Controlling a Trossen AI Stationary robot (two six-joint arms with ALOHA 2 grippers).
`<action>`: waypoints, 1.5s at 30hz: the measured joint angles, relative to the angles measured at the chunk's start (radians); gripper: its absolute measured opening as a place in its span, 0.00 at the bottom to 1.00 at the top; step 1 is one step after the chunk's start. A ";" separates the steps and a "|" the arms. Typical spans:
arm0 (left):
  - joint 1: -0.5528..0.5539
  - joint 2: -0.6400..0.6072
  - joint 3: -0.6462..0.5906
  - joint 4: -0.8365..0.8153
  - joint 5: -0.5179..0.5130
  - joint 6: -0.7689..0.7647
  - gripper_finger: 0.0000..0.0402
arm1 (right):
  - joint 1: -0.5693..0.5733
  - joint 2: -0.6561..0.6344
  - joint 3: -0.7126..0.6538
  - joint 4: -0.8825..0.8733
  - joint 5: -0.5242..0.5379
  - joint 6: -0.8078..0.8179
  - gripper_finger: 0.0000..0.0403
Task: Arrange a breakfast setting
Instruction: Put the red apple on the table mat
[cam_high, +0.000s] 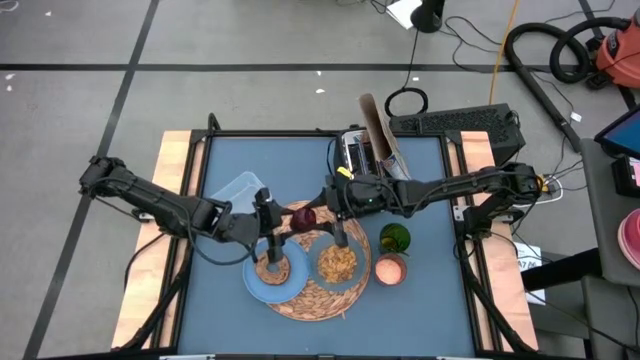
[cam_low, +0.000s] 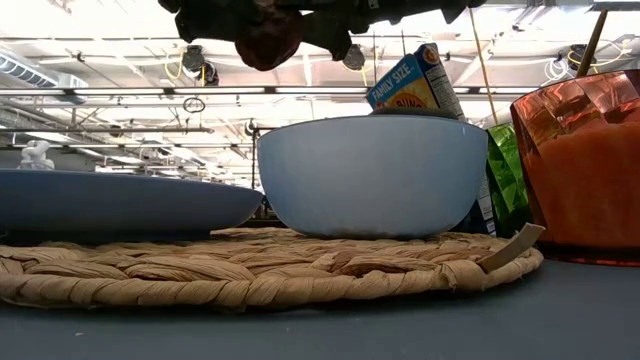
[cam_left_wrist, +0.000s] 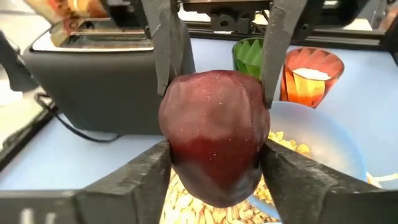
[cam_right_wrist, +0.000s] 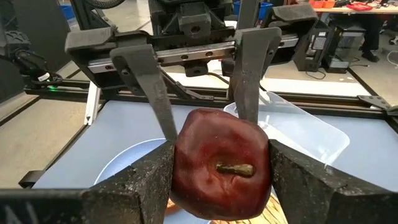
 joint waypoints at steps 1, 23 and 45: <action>0.003 0.000 0.000 -0.001 0.000 -0.016 0.63 | 0.000 0.000 0.000 0.000 0.002 -0.001 0.58; 0.008 -0.024 0.000 -0.550 -0.013 -0.232 0.89 | -0.014 0.016 0.003 0.094 -0.003 0.007 0.57; 0.004 -0.024 0.000 -0.734 0.038 -0.381 0.89 | -0.061 0.245 0.214 -0.238 0.080 -0.063 0.57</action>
